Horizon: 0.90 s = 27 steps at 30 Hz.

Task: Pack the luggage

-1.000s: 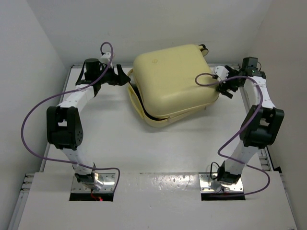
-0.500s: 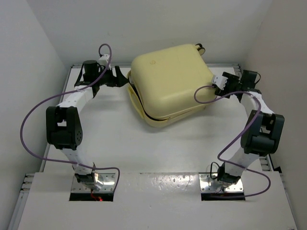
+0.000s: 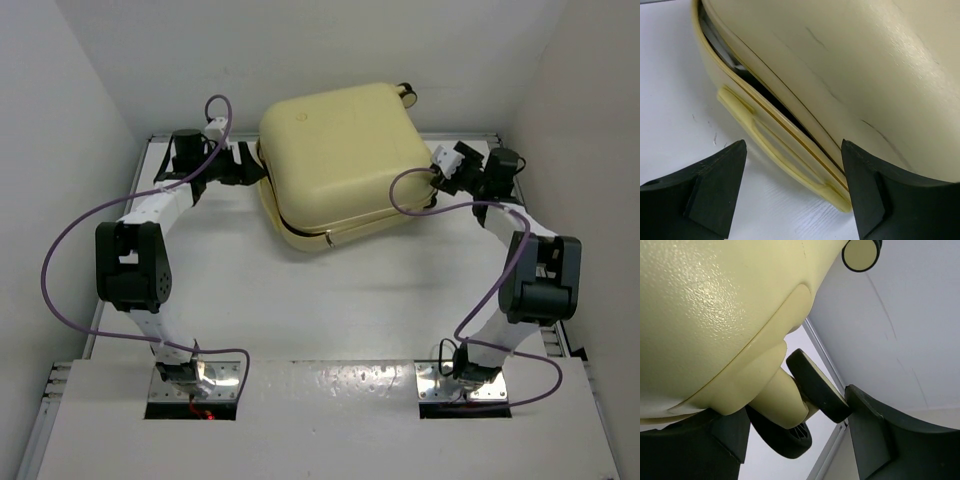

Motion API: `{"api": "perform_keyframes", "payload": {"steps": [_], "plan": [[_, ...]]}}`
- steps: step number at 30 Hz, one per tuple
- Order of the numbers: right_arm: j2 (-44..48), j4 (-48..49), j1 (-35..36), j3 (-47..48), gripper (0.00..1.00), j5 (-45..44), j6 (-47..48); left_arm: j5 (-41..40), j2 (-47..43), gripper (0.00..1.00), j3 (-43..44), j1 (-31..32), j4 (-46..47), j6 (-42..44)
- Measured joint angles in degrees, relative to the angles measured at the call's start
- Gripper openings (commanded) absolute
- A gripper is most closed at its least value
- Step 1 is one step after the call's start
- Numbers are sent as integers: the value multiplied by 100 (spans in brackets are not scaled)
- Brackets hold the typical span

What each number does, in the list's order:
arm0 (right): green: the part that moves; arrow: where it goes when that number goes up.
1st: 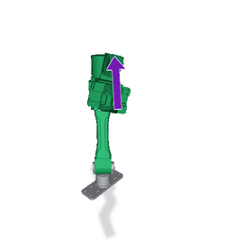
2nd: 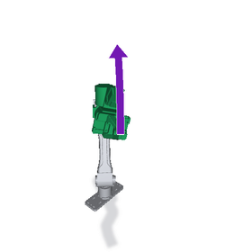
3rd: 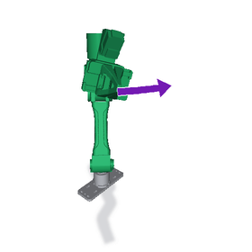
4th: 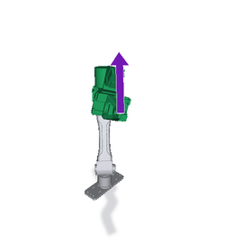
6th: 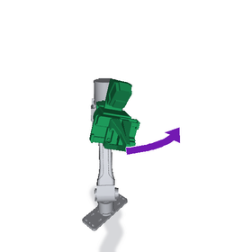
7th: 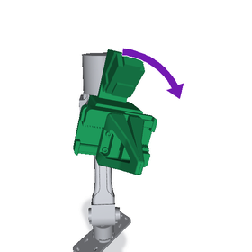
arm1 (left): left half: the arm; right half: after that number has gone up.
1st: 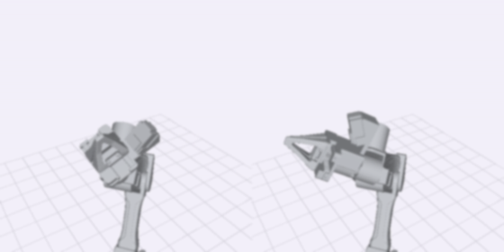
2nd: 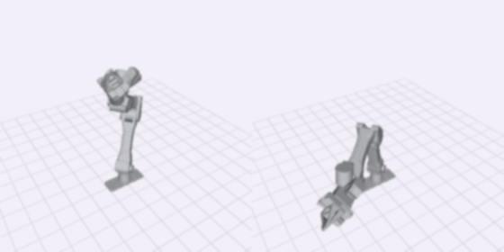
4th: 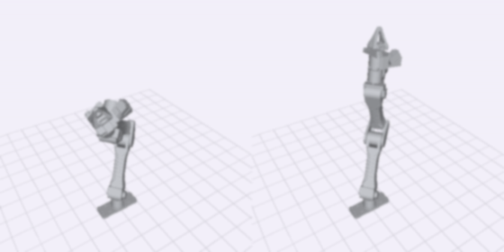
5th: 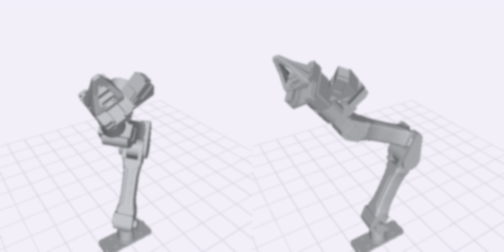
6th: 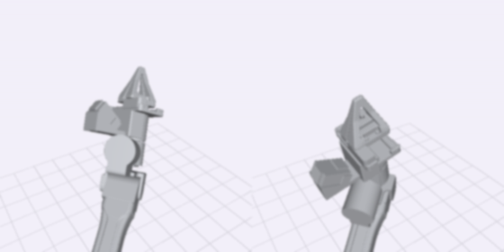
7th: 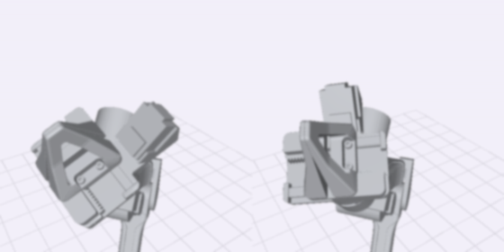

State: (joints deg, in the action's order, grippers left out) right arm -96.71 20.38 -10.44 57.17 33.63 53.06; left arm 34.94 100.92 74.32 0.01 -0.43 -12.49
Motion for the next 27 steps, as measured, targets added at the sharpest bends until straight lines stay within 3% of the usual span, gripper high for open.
{"api": "perform_keyframes", "payload": {"steps": [3,5,7,10,14,17,21,27], "plan": [[0,74,129,2,1,-131,-125,0,0,86,-20,0,-24,2],[0,98,160,2,8,-197,-127,2,0,93,-26,0,-39,17],[-20,101,170,2,26,-203,-127,-11,0,95,-33,-7,-37,-11],[-116,221,205,2,38,-269,-131,-125,-33,95,-166,-52,-2,-181],[-352,743,326,7,39,-518,-256,-476,-415,95,-975,-273,275,-734],[-562,1314,503,9,50,-782,-372,-713,-688,95,-1427,-457,330,-1080],[-741,1816,859,7,58,-1331,-586,-1008,-741,95,-1484,-573,369,-1340],[-518,1615,1054,-109,72,-1725,-839,-1353,-656,96,-1451,-573,426,-1580]]}}
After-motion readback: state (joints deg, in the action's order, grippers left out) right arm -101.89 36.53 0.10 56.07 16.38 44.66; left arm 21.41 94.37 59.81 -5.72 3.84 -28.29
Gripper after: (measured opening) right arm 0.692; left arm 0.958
